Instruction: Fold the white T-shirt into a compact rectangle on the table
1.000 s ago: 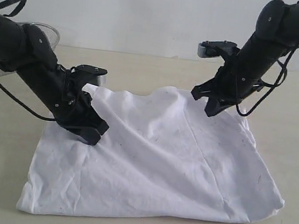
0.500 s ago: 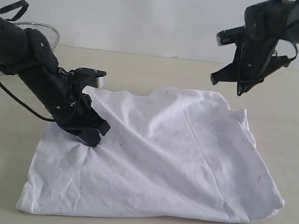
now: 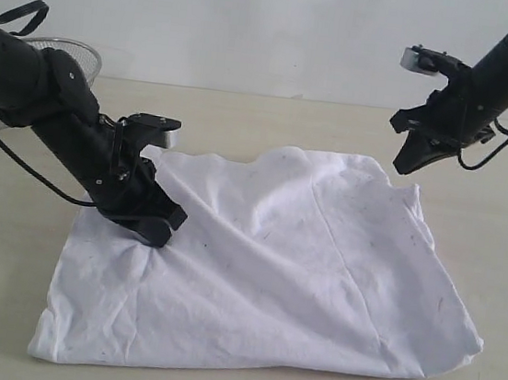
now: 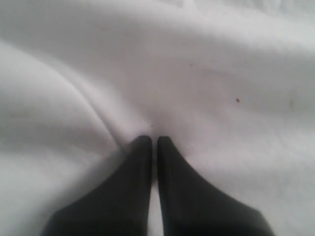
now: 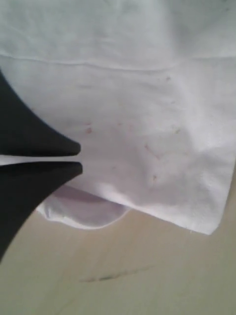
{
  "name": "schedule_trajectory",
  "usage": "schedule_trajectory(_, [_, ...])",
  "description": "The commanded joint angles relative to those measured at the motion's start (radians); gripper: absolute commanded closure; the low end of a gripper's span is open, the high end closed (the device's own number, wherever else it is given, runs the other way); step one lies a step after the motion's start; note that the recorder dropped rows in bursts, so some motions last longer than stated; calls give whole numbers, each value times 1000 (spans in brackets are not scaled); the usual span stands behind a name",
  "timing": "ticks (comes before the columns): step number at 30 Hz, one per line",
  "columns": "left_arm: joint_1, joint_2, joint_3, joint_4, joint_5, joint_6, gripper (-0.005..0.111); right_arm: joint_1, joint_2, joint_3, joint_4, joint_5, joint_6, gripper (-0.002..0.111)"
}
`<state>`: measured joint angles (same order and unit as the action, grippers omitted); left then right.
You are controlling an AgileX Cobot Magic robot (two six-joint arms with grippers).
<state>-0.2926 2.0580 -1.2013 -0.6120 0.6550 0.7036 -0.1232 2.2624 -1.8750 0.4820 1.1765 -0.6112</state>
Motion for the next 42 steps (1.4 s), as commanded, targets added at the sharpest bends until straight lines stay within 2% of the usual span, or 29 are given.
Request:
schedule_trajectory(1, [-7, 1, 3, -5, 4, 6, 102, -44, 23, -1, 130, -4, -53, 101])
schedule_trajectory(3, [-7, 1, 3, -5, 4, 6, 102, -44, 35, -1, 130, -1, -53, 90])
schedule_trajectory(5, [-7, 1, 3, -5, 4, 6, 102, -44, 41, -1, 132, -10, -51, 74])
schedule_trajectory(7, [-7, 1, 3, -6, 4, 6, 102, -42, 43, -1, 134, -41, -43, 62])
schedule_trajectory(8, [-7, 1, 3, -6, 4, 6, 102, -42, 45, -1, 134, -64, -26, 60])
schedule_trajectory(11, [-7, 1, 3, -8, 4, 6, 102, -42, 49, -1, 131, -111, -15, 60])
schedule_trajectory(22, [-7, 1, 3, -8, 2, 6, 102, -25, 119, -1, 135, -91, 27, 60])
schedule_trajectory(24, [-7, 1, 3, -8, 0, 6, 102, -10, 126, -1, 133, -92, 27, 62])
schedule_trajectory(26, [-7, 1, 3, -8, 0, 6, 102, 3, 131, -1, 135, -98, 27, 69])
schedule_trajectory(32, [-7, 1, 3, -8, 4, 6, 102, 14, 133, -1, 111, -157, 25, 108])
schedule_trajectory(42, [-7, -12, 2, -8, 2, 6, 102, 14, 62, -1, 39, -134, 25, 108])
